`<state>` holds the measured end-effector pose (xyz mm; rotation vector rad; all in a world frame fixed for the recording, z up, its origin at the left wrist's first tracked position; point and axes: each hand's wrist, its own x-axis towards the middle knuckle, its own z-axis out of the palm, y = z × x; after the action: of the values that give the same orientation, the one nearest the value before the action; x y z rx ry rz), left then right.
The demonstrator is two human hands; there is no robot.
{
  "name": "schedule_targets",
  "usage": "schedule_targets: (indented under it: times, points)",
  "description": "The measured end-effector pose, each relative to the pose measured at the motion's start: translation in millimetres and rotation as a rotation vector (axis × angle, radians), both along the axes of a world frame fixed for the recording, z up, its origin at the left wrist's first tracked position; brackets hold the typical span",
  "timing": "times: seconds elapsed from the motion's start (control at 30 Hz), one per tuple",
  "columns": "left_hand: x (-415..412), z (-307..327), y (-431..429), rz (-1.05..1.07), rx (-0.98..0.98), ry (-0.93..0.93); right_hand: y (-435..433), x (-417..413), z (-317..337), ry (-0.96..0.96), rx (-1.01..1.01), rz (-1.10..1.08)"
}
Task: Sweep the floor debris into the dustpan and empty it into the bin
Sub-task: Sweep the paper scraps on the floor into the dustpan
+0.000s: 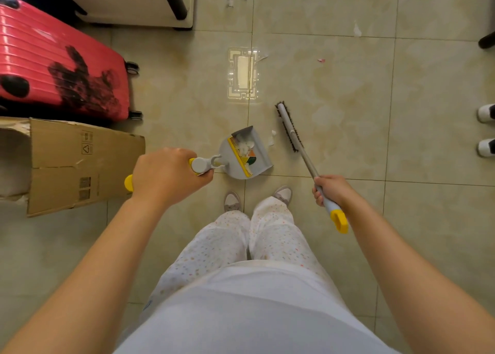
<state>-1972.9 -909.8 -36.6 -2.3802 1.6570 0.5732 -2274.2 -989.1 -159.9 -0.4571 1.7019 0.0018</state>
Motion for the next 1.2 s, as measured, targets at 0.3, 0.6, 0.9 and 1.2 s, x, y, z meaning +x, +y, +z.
schedule_targets:
  times: [0.3,0.6,0.9,1.2]
  points:
    - [7,-10,-2,-0.026,0.006,-0.031,10,25,2,-0.177,0.167,-0.085]
    - [13,-11,2,0.003,-0.013,-0.007,11,13,38,-0.262,0.187,-0.153]
    - [9,-5,0,0.016,0.033,-0.014,-4,17,10,-0.062,-0.067,0.121]
    - [27,-7,20,0.072,0.011,-0.041,1,42,-26,-0.075,-0.063,0.267]
